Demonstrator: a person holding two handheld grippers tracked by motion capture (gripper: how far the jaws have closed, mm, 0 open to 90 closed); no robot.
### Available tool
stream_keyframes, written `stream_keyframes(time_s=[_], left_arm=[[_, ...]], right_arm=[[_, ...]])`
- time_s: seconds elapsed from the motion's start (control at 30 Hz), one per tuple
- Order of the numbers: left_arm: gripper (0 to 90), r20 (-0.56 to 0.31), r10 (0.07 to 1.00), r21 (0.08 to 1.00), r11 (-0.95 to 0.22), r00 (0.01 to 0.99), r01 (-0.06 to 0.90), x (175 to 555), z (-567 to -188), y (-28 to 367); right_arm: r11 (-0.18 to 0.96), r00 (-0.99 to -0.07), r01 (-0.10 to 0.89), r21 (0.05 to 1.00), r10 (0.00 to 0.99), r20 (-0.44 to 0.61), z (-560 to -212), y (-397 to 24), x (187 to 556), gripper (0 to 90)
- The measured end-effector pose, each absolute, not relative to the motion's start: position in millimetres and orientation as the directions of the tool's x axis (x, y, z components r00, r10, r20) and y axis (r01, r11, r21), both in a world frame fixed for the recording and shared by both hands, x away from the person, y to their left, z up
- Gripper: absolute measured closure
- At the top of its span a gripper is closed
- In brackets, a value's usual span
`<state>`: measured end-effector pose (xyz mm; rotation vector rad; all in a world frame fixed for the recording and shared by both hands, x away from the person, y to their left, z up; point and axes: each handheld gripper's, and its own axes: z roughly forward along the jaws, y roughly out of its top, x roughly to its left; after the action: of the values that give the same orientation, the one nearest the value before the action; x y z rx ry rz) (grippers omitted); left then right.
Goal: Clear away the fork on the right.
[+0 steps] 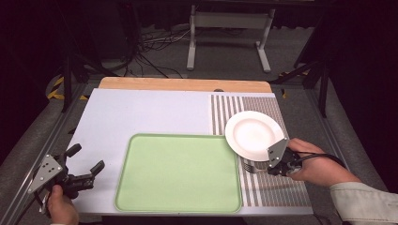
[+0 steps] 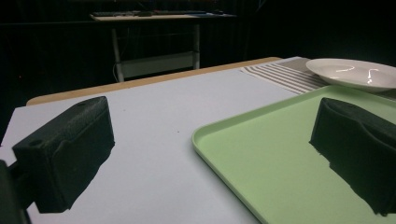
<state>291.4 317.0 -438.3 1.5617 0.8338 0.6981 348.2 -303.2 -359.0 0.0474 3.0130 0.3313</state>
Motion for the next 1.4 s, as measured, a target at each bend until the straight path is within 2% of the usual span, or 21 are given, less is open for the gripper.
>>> stream_keyframes(time_s=[0.47, 0.73, 1.07, 1.13, 1.3, 1.4], left_arm=[[0.3, -0.014, 0.823, 0.989, -0.072, 0.568, 0.129, 291.6, -438.1, 316.8], [0.3, -0.013, 0.824, 0.99, -0.071, 0.567, 0.126, 291.5, -437.8, 317.2], [0.3, -0.012, 0.823, 0.989, -0.072, 0.568, 0.127, 291.7, -437.4, 317.3], [0.3, -0.013, 0.824, 0.989, -0.071, 0.566, 0.127, 291.9, -437.4, 317.4], [0.3, -0.013, 0.823, 0.989, -0.072, 0.568, 0.127, 292.8, -437.5, 316.7], [0.3, -0.012, 0.823, 0.989, -0.072, 0.568, 0.126, 292.7, -437.5, 317.0]], right_arm=[[0.924, -0.975, -0.012, 0.383, 0.075, -0.211, -331.4, -296.1, 347.4, 85.0], [0.891, -0.97, -0.009, 0.454, 0.102, -0.219, -325.7, -291.4, 348.0, 85.0], [0.849, -0.961, 0.05, 0.527, 0.185, -0.207, -322.2, -282.6, 350.2, 85.0], [0.823, -0.964, 0.109, 0.558, 0.225, -0.144, -320.5, -279.2, 351.6, 85.1], [0.795, -0.949, 0.142, 0.59, 0.279, -0.147, -318.1, -268.7, 351.9, 85.1], [0.775, -0.944, 0.179, 0.606, 0.308, -0.116, -317.8, -261.9, 352.0, 85.1]])
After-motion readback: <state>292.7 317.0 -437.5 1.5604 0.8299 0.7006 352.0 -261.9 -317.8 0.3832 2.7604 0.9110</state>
